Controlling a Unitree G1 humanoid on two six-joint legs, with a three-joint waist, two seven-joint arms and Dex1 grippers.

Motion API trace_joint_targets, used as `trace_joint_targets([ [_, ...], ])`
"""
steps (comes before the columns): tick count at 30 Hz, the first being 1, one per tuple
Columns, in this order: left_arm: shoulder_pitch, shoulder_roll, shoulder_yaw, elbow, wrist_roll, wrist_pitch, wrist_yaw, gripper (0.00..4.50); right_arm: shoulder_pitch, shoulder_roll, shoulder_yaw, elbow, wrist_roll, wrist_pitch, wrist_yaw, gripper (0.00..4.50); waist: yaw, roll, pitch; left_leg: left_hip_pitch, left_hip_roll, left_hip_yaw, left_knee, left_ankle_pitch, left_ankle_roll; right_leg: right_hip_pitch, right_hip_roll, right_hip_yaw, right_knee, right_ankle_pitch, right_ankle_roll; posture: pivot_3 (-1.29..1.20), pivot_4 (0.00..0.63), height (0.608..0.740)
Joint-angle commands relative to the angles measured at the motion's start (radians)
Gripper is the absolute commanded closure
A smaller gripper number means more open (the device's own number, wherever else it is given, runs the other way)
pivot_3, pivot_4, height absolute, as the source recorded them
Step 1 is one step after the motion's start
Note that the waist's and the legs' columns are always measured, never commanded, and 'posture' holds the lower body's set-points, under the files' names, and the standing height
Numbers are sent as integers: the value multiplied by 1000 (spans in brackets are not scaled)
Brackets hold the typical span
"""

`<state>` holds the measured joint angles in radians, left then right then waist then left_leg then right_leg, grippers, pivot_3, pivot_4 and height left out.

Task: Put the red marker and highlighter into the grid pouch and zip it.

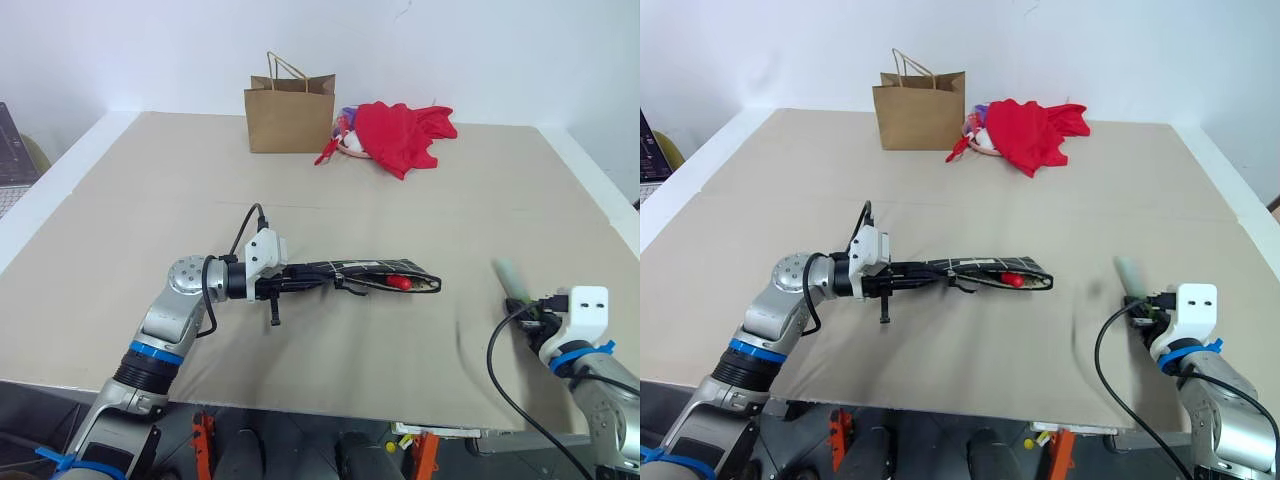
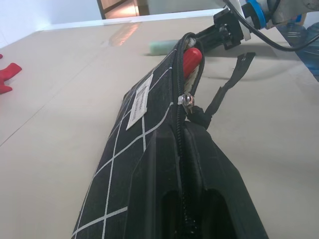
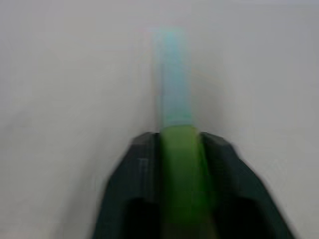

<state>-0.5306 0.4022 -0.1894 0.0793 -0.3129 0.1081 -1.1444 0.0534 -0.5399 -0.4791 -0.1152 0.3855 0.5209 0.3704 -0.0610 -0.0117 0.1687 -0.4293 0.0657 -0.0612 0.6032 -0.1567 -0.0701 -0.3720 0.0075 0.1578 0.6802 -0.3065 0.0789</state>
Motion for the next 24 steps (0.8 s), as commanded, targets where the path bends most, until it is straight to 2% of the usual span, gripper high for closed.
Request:
trace_joint_targets([
  [1,-17,-3,8,-21,-2,-20,2,4500,16,-33,17,25,-34,-6,18,3799,0,0,0,0,0,0,0,0,0,0,0,0,0,0,0,0,150,740],
  [4,-19,-5,6,-19,-1,-22,2,4500,25,-83,51,-26,-57,-30,61,3799,0,0,0,0,-1,0,0,0,0,0,0,1,0,0,0,0,150,740],
  [6,-21,-6,5,-15,-1,-22,2,4500,-1,-118,49,-86,-3,-30,131,3799,-1,0,0,0,0,0,-1,0,0,-1,0,1,0,1,3,0,150,740],
  [9,-20,-5,3,-11,-2,-23,-5,4500,-90,-205,24,-169,145,-19,314,3799,-12,4,2,0,-1,0,-2,0,0,-2,0,1,0,1,3,0,150,740],
  [12,-24,-5,-1,-5,-3,-22,-14,4500,-192,-354,16,-206,320,74,542,3799,-19,6,4,0,-1,1,-2,0,0,-2,0,2,0,1,4,0,150,740],
  [15,-33,-10,-2,6,-2,-26,-17,4500,-263,-473,50,-242,499,251,656,3799,-17,2,4,0,-1,-2,-3,0,1,-1,1,-1,0,0,3,0,150,740],
  [17,-38,-15,-2,13,-2,-29,-20,4500,-260,-526,84,-281,575,332,712,3799,-10,0,4,-1,-1,-3,-4,0,2,-1,1,-2,0,-1,2,0,150,740],
  [20,-40,-23,-3,20,-2,-36,-20,4500,-219,-572,147,-322,549,336,780,3799,-7,0,4,-3,-1,-4,-3,-1,2,-1,0,-2,-1,-2,2,0,150,740],
  [24,-35,-40,-5,3,-4,-29,-8,4500,-242,-576,236,-257,420,267,765,3799,-6,0,4,-4,-4,-4,-2,-2,2,-2,-3,-2,-2,-3,5,0,150,740],
])
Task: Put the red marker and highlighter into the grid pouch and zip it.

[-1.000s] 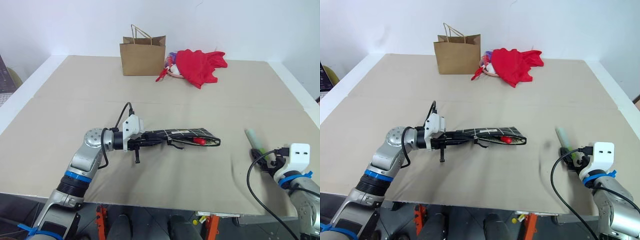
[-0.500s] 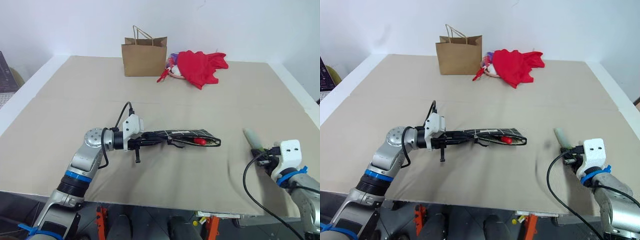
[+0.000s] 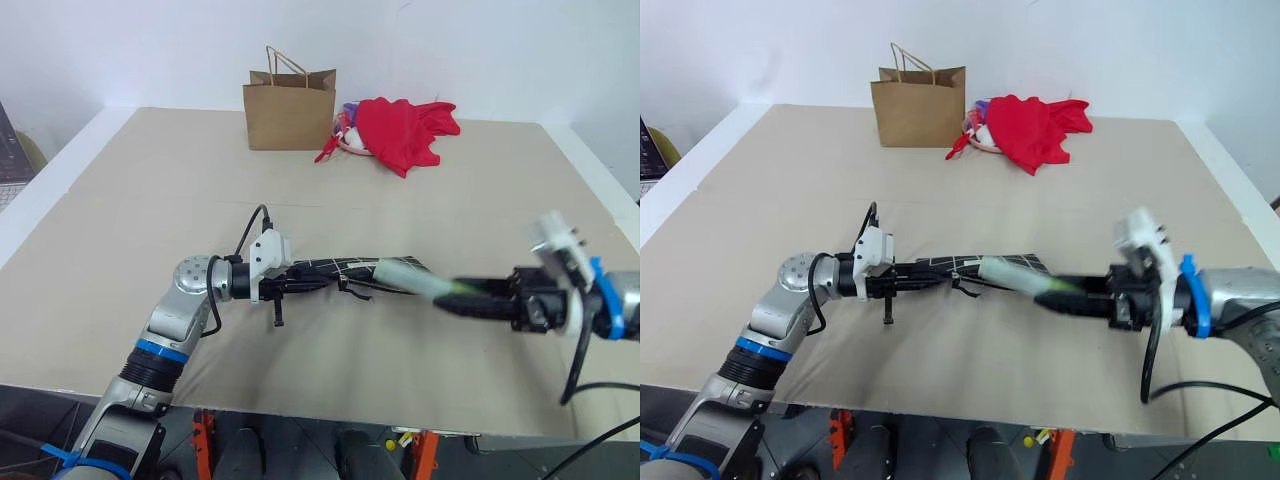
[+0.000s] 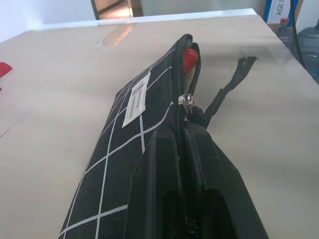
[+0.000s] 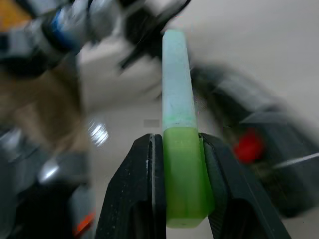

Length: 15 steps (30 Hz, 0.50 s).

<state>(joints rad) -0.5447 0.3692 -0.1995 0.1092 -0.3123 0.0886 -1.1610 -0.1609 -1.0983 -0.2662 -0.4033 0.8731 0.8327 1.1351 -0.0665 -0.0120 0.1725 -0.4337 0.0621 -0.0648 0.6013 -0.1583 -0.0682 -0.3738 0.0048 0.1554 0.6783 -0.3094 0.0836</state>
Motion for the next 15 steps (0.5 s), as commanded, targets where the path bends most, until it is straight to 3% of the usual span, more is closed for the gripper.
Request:
trace_joint_targets([
  [1,-19,-8,5,-32,-5,-7,9,4500,-39,-16,40,49,-98,-62,-5,3799,0,0,0,0,0,0,0,0,0,0,0,0,0,0,0,0,150,740],
  [15,0,-2,1,-64,-12,9,13,4500,-91,27,113,90,-214,-106,-26,3799,-3,0,0,1,0,0,0,0,0,0,0,0,1,0,0,0,150,740],
])
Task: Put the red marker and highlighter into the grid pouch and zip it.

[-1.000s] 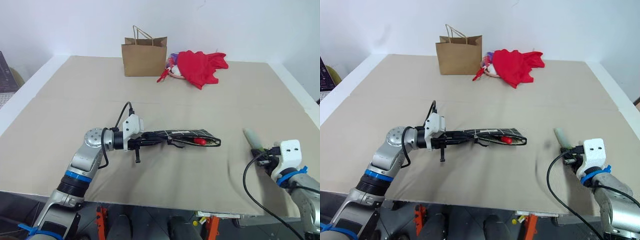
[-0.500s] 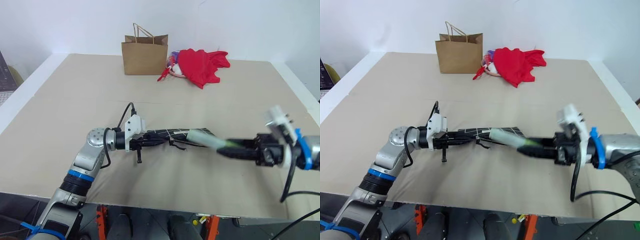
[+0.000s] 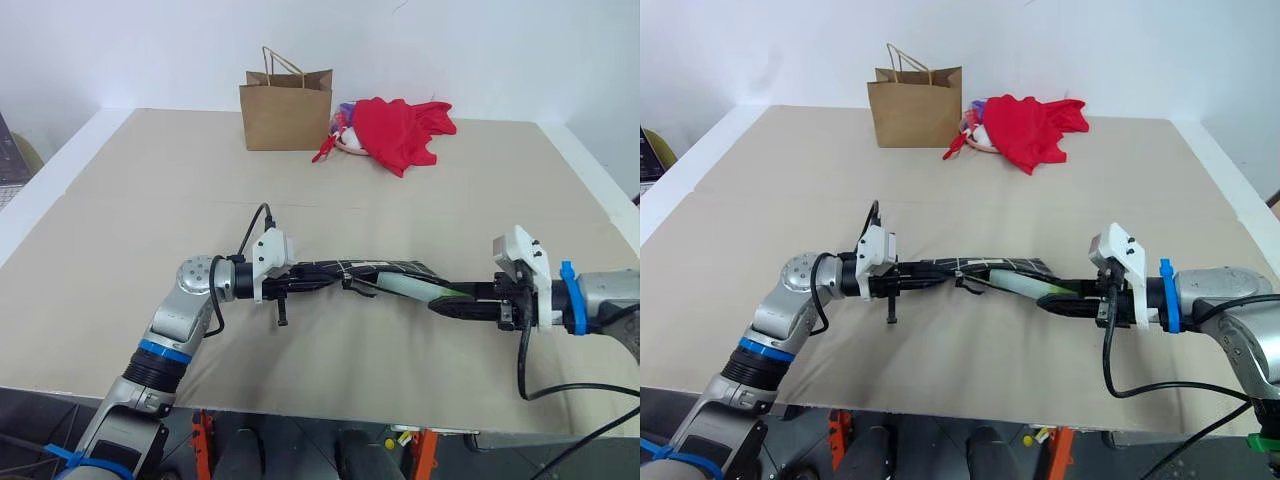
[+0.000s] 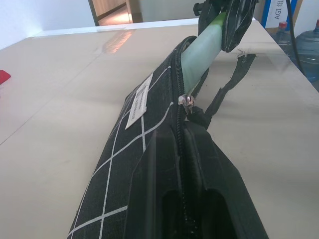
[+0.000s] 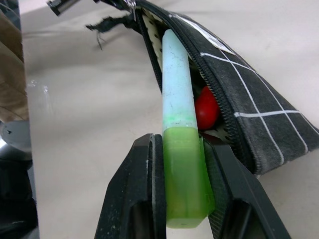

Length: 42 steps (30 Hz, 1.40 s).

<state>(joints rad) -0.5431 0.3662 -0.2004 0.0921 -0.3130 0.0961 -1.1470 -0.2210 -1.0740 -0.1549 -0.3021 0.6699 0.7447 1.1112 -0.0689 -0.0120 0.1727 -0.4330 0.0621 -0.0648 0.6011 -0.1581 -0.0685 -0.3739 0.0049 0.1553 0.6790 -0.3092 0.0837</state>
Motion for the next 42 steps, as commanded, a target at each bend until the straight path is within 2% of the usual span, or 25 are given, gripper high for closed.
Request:
trace_joint_targets([
  [1,-2,-1,0,-47,-11,2,-2,4500,-47,12,16,-12,-15,-12,-9,3799,-1,0,0,0,0,0,0,0,0,0,0,0,0,0,0,0,150,740],
  [14,-8,-17,-13,-57,-12,12,5,4500,-192,118,143,6,-66,46,-83,3799,-3,0,0,0,0,0,0,0,0,0,0,0,0,0,0,0,150,740],
  [16,-4,-15,-13,-61,-13,14,7,4500,-198,119,145,8,-68,52,-78,2792,-3,0,0,0,0,0,0,0,0,0,0,0,0,0,0,0,150,740],
  [17,-2,-14,-12,-64,-14,15,8,4500,-199,115,146,7,-70,50,-71,2515,-3,0,0,0,0,0,0,0,0,0,0,0,0,0,0,0,150,740],
  [21,5,-7,-7,-71,-18,22,10,4500,-193,95,137,-2,-87,-4,-24,461,-3,0,0,0,0,0,0,0,0,0,0,-1,0,0,0,0,150,740],
  [22,6,-6,-6,-72,-18,23,11,4500,-190,94,134,-5,-97,-25,-18,116,-3,0,0,0,0,0,0,0,0,0,0,-1,0,0,0,0,150,740],
  [29,1,5,10,-62,-22,29,16,4500,-82,69,53,-57,-73,-113,50,51,-2,0,0,0,0,0,0,0,0,0,0,-1,0,0,0,0,150,740],
  [32,-2,18,22,-51,-26,34,11,4500,-1,92,-76,-74,-6,-223,152,51,0,-1,0,-1,0,-1,0,0,0,0,0,-1,0,0,0,0,150,740],
  [34,-4,25,25,-44,-27,34,7,4500,32,112,-109,-106,-1,-310,189,51,0,-1,0,-1,0,-1,0,0,0,0,0,-1,0,0,0,0,150,740],
  [38,-8,28,28,-39,-27,36,1,4500,15,174,-88,-150,-19,-400,157,51,-6,-1,1,1,0,-1,0,0,0,1,1,-1,1,0,0,0,150,740],
  [42,-16,23,26,-46,-33,44,0,4500,-33,268,14,-148,-103,-481,87,51,-7,-2,1,2,0,-2,0,1,-2,1,1,-1,1,1,-1,0,150,740],
])
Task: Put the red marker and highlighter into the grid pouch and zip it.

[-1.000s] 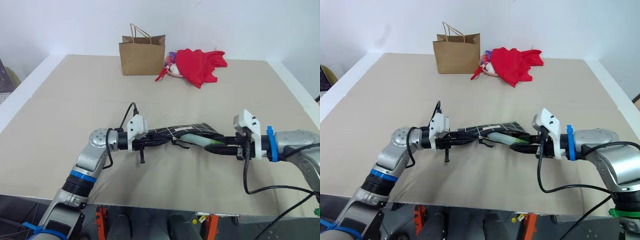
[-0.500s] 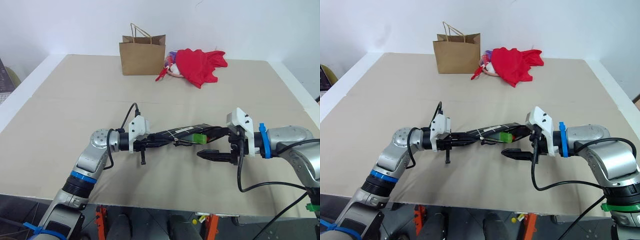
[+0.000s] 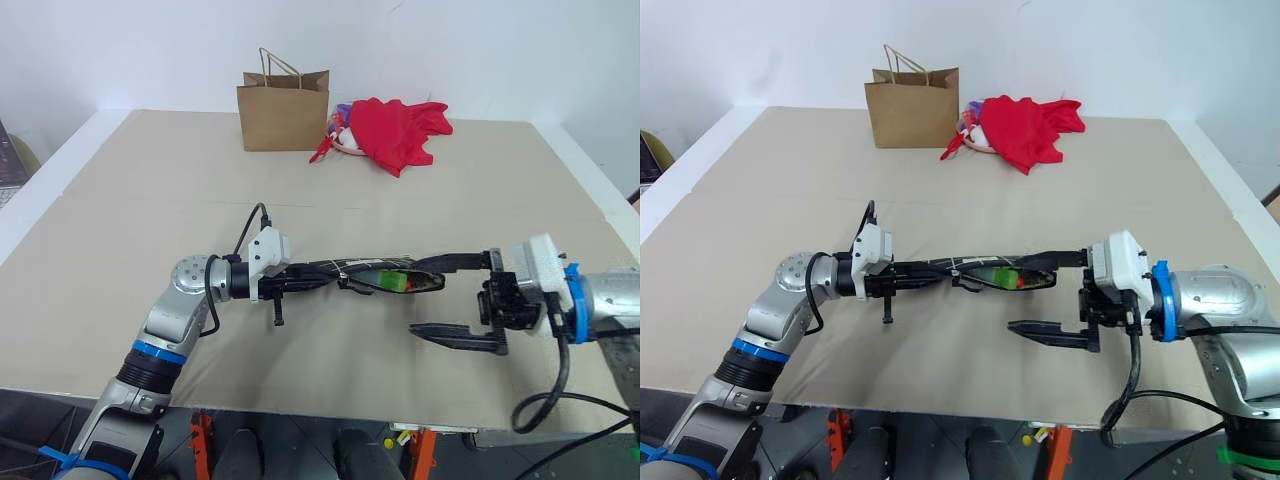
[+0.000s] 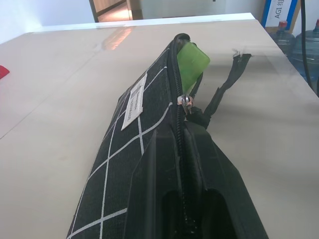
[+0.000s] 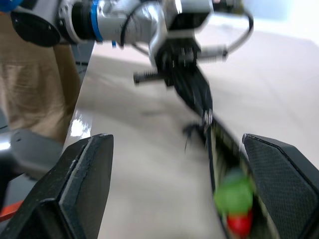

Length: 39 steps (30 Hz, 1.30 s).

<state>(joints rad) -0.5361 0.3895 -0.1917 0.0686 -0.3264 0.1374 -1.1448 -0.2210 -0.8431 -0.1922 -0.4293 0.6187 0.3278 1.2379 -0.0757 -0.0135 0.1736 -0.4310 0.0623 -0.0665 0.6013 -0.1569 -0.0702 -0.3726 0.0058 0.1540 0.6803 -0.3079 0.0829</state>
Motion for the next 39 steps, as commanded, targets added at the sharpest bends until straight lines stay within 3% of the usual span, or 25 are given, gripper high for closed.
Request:
trace_joint_targets([
  [1,-24,-2,16,-28,-23,8,-3,4500,-46,66,91,-3,-101,-110,-53,51,0,0,0,0,0,0,0,0,-1,0,0,0,0,0,0,0,150,740],
  [6,-15,-1,13,-58,-31,28,-4,4500,-85,132,181,102,-224,-256,-64,51,1,0,0,-1,0,0,0,1,-1,0,0,0,0,0,0,0,150,740],
  [20,11,7,13,-94,-34,48,5,4500,-130,201,253,167,-221,-350,-36,51,2,0,0,0,0,-1,-1,1,-1,0,0,-1,0,0,-1,0,150,740],
  [24,9,3,13,-99,-39,56,9,4500,-147,226,276,201,-255,-398,-51,1041,3,-1,0,0,0,-1,0,1,-1,0,0,-1,0,0,-1,0,150,740],
  [26,8,2,12,-106,-42,62,10,4500,-153,234,282,234,-282,-443,-50,2125,3,-1,0,0,0,-1,-1,1,-1,0,0,-1,0,0,-1,0,150,740],
  [31,11,9,14,-112,-47,68,9,4500,-168,240,286,287,-325,-537,-50,4333,3,-1,0,0,0,-1,-1,1,-1,0,0,-1,0,0,-1,0,150,740],
  [39,11,14,12,-109,-41,61,5,4500,-180,232,286,313,-333,-589,-59,4333,3,-1,0,0,0,-1,-1,1,-1,0,0,-1,0,0,-1,0,150,740],
])
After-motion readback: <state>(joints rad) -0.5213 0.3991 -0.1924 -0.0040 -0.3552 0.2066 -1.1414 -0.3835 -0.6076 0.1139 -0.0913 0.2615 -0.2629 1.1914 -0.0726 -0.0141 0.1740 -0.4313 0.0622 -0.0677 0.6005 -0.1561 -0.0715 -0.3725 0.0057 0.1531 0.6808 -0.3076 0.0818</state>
